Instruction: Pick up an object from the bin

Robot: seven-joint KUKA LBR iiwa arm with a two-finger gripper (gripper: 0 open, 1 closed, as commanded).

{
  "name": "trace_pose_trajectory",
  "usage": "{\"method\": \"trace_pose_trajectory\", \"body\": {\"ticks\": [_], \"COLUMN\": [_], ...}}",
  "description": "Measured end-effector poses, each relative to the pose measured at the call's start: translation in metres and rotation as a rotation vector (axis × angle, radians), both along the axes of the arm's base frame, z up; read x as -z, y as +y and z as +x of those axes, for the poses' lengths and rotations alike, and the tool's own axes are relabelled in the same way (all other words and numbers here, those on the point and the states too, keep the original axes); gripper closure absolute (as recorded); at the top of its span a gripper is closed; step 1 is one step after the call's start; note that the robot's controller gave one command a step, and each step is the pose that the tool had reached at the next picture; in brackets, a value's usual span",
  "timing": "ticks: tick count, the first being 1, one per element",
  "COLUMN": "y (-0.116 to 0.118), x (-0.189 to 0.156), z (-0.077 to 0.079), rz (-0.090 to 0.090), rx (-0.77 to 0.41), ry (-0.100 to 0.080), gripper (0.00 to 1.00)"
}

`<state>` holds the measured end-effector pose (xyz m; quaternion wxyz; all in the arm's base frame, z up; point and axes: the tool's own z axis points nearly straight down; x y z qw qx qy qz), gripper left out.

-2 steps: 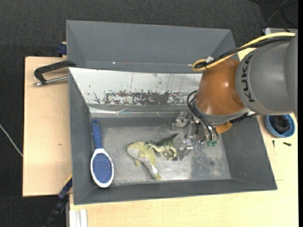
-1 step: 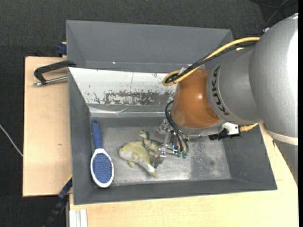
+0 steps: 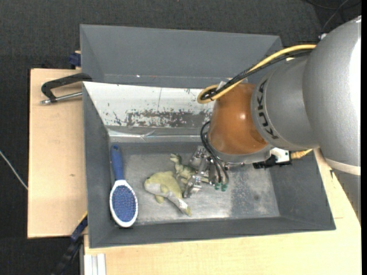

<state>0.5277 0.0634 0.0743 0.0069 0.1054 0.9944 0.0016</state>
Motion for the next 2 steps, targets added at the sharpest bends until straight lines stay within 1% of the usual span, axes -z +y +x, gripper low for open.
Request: {"method": "trace_pose_trajectory", "body": {"ticks": [1,2], "y": [-0.022,-0.036], "x": [-0.014,-0.135], "z": [-0.010,-0.001], "rz": [-0.002,-0.005], "rx": [-0.054,-0.358], "ry": [0.012,0.001], "gripper": [1.00,1.00]}}
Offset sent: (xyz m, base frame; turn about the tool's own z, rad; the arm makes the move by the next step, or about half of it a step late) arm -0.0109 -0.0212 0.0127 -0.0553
